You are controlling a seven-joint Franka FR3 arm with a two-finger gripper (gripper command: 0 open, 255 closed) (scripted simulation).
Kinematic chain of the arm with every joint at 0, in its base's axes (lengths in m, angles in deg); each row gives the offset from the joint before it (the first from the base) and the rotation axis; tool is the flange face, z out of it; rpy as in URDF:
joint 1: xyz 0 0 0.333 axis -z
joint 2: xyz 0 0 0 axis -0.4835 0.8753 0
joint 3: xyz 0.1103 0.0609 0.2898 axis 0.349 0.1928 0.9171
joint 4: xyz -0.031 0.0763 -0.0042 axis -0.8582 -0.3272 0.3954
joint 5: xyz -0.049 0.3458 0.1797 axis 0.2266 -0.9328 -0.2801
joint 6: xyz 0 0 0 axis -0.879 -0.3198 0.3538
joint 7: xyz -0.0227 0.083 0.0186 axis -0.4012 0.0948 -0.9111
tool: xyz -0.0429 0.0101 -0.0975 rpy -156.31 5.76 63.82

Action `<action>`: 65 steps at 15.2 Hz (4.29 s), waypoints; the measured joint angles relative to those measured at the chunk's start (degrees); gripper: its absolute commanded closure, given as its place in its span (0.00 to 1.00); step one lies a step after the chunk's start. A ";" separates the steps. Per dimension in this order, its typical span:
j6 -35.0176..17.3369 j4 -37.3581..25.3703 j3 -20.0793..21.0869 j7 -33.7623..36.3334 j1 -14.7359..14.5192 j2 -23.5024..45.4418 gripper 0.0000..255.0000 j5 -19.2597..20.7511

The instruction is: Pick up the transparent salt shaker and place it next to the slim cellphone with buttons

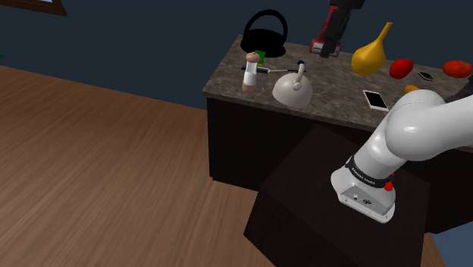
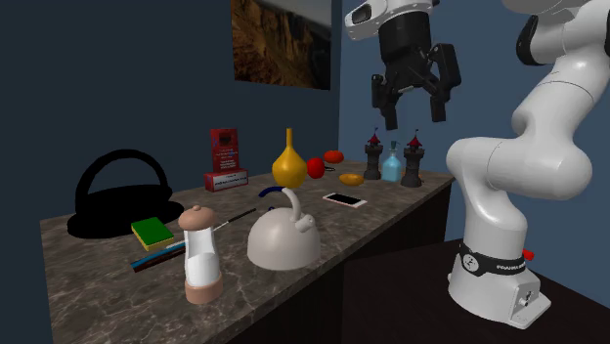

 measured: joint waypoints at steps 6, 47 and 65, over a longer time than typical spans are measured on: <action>-5.39 -2.40 -2.40 -3.08 0.39 7.92 0.00 1.07; -19.89 -51.18 -10.91 -22.33 5.73 73.67 0.00 -10.77; -17.26 -53.14 -11.05 -21.72 5.81 72.89 1.00 -10.42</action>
